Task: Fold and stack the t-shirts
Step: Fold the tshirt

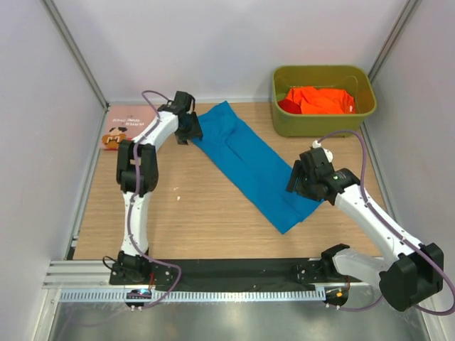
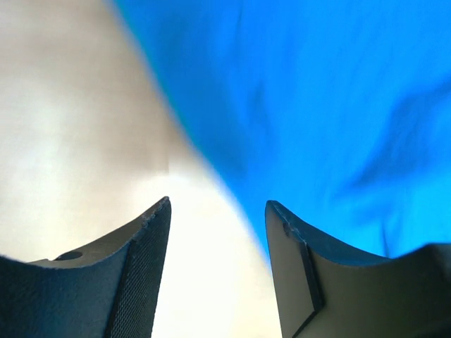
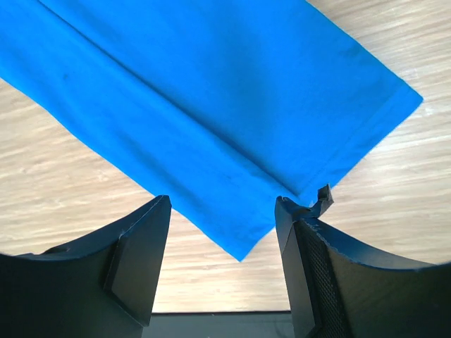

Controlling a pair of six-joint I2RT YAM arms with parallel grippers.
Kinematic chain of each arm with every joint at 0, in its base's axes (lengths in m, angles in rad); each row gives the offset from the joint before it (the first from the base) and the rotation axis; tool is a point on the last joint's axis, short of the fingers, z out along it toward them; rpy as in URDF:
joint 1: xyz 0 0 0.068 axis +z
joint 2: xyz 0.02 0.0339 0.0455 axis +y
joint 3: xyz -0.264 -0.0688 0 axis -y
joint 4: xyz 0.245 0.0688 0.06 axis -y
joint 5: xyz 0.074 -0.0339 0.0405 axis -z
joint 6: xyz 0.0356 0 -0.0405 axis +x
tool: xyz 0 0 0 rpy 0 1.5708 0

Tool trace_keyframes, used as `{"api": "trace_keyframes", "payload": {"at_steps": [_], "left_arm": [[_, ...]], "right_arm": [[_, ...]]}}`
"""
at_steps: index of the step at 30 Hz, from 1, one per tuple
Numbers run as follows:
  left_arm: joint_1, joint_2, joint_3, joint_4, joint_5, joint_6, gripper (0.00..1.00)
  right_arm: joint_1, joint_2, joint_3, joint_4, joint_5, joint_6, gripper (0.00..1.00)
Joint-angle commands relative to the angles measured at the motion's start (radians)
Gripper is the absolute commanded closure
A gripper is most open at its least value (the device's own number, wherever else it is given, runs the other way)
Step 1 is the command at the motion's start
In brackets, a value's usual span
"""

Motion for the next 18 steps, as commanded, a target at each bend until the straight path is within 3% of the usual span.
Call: {"api": "trace_keyframes", "payload": {"at_steps": [1,4,9,13,18], "left_arm": [[-0.011,-0.289,-0.118,0.057,-0.035,0.004,0.42],[-0.079,-0.457,-0.256,0.054,-0.111,-0.002,0.42],[-0.281,-0.648,-0.53,0.049,-0.161,-0.066,0.46],[-0.477,-0.758,-0.723,0.123,-0.127,-0.192,0.47],[-0.625,-0.817,-0.86,0.31,-0.11,-0.423,0.48]], "right_arm": [[0.001,-0.02,0.062,-0.047,0.012,-0.052,0.32],[0.001,-0.02,0.094,-0.062,0.035,-0.067,0.32],[0.003,-0.045,0.131,-0.076,0.053,-0.089,0.32],[0.001,-0.097,0.173,-0.12,0.088,-0.101,0.32],[0.0,-0.199,0.209,-0.171,0.113,-0.093,0.33]]}}
